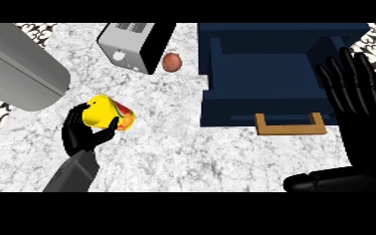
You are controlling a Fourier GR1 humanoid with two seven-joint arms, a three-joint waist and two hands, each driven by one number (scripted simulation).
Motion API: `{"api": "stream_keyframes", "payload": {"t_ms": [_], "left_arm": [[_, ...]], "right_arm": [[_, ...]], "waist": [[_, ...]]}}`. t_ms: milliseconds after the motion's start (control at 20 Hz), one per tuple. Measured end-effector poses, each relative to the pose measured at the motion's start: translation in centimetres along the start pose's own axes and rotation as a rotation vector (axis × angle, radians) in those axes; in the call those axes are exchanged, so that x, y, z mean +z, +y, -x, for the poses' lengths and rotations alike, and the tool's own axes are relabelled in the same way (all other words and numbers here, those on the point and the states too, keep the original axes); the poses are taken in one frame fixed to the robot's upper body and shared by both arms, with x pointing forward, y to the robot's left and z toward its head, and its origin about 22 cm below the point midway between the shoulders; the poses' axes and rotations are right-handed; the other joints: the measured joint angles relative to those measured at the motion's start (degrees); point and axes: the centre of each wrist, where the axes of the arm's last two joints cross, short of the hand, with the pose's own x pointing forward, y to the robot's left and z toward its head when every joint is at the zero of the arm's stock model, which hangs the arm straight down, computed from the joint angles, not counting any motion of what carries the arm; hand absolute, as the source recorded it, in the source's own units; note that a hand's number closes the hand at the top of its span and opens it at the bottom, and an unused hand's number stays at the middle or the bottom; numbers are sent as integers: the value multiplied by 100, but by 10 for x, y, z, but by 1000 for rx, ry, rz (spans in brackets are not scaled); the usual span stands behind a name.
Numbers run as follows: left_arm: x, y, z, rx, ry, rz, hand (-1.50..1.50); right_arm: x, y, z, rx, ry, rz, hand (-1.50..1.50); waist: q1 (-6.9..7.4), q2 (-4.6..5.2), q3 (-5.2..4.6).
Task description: Pick up the cup, place it into the drawer and close the drawer
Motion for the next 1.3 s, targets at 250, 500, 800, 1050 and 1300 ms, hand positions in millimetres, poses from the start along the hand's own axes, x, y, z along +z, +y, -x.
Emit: {"api": "stream_keyframes", "payload": {"t_ms": [250, 500, 800, 1050, 1300], "left_arm": [[11, 2, 2, -6, 8, 123, 150], [5, -4, -4, 30, 3, 280, 150], [-7, -27, -19, 105, -45, 430, 150], [-19, -60, -45, 157, -82, 562, 150], [-28, -107, -85, 203, -91, 625, 150]], "right_arm": [[1, -3, -2, 0, -2, 8, -150], [-1, 1, -7, -1, 1, 5, -150], [5, -1, -2, 8, 9, 21, -150], [7, -4, -3, 11, 22, 26, -150], [6, -4, -3, 4, 20, 29, -150]], "waist": [[32, -17, 4], [55, -30, 7], [110, -52, 12], [127, -59, 15], [123, -54, 15]]}}
